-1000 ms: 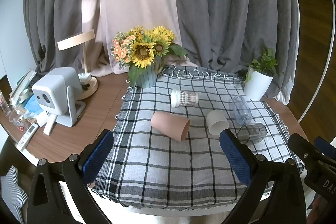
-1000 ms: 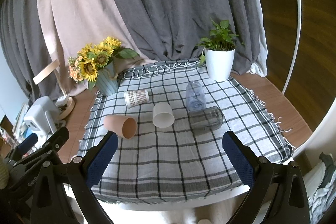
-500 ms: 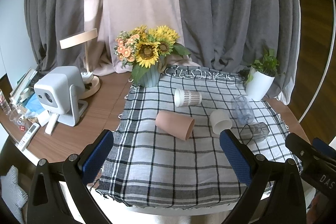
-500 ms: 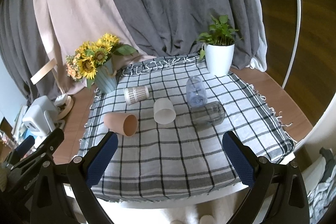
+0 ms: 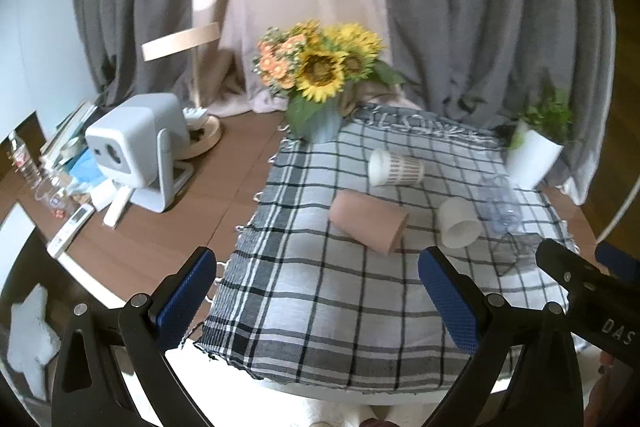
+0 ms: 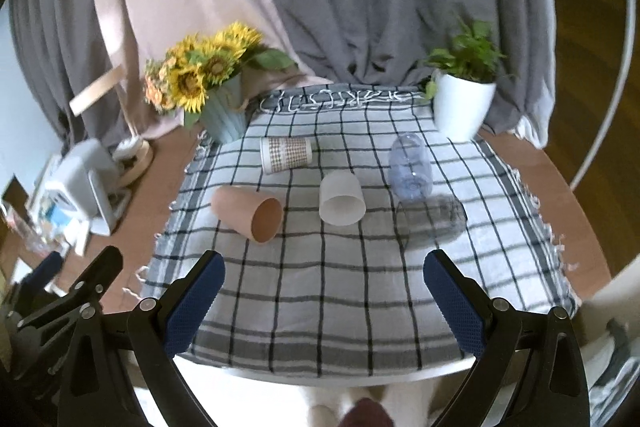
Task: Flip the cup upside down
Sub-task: 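Move the right gripper down to the pink cup and close on it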
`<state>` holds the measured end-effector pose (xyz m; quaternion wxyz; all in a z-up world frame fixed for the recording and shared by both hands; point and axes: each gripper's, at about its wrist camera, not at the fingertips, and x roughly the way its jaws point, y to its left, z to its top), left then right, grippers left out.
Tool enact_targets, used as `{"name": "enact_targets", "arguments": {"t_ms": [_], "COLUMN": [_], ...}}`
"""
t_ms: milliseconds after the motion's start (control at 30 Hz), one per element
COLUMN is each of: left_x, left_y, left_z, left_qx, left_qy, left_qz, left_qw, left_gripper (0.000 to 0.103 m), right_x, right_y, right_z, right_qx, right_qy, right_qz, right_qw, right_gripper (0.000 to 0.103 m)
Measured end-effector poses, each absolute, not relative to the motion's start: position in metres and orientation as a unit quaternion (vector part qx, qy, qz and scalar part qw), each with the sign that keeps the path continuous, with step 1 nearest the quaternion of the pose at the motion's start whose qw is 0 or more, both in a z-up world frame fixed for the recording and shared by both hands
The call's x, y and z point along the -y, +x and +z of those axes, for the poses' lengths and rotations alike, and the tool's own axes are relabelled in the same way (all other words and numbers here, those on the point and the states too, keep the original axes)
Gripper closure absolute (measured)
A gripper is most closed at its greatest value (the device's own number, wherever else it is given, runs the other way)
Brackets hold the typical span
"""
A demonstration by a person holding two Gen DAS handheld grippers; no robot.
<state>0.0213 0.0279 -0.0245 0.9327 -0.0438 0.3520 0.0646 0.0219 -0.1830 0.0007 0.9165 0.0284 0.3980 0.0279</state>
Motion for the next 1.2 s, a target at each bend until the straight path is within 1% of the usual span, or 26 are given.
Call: {"name": "enact_targets", "arguments": {"t_ms": [333,433,567,700,867,933,1067,1133,1200], "left_x": [-0.044,-0.051,-0.059,-0.066,-0.076,-0.080,-0.084,-0.085,-0.085], "left_y": [0.064,0.075,0.089,0.102,0.116,0.121,0.128,0.130,0.133], "left_z": [-0.053,-0.063,-0.081,-0.101,-0.134,-0.145,-0.160,-0.166,-0.171], "left_qx": [-0.384,-0.394,-0.409,-0.432,-0.467,-0.479,-0.497,-0.504,-0.511], "left_qy": [-0.096,-0.121,-0.156,-0.179,-0.218,-0.226,-0.233,-0.234,-0.230], "left_qz": [0.189,0.225,0.267,0.299,0.325,0.334,0.346,0.346,0.347], "left_qw": [0.899,0.883,0.859,0.832,0.793,0.780,0.761,0.756,0.752], "left_gripper": [0.000,0.000,0.000,0.000,0.000,0.000,0.000,0.000,0.000], "right_x": [0.150,0.136,0.106,0.075,0.050,0.042,0.031,0.026,0.024], "right_y": [0.102,0.134,0.175,0.200,0.226,0.235,0.247,0.251,0.254], "right_z": [-0.009,-0.017,-0.036,-0.059,-0.092,-0.109,-0.137,-0.149,-0.158], "right_qx": [-0.392,-0.409,-0.452,-0.481,-0.519,-0.541,-0.571,-0.584,-0.591], "right_qy": [-0.050,-0.069,-0.118,-0.168,-0.200,-0.210,-0.224,-0.227,-0.228], "right_qz": [0.129,0.171,0.241,0.291,0.325,0.332,0.343,0.348,0.352], "right_qw": [0.909,0.894,0.851,0.810,0.765,0.743,0.712,0.697,0.689], "right_gripper": [0.003,0.003,0.003,0.004,0.006,0.012,0.013,0.016,0.016]}}
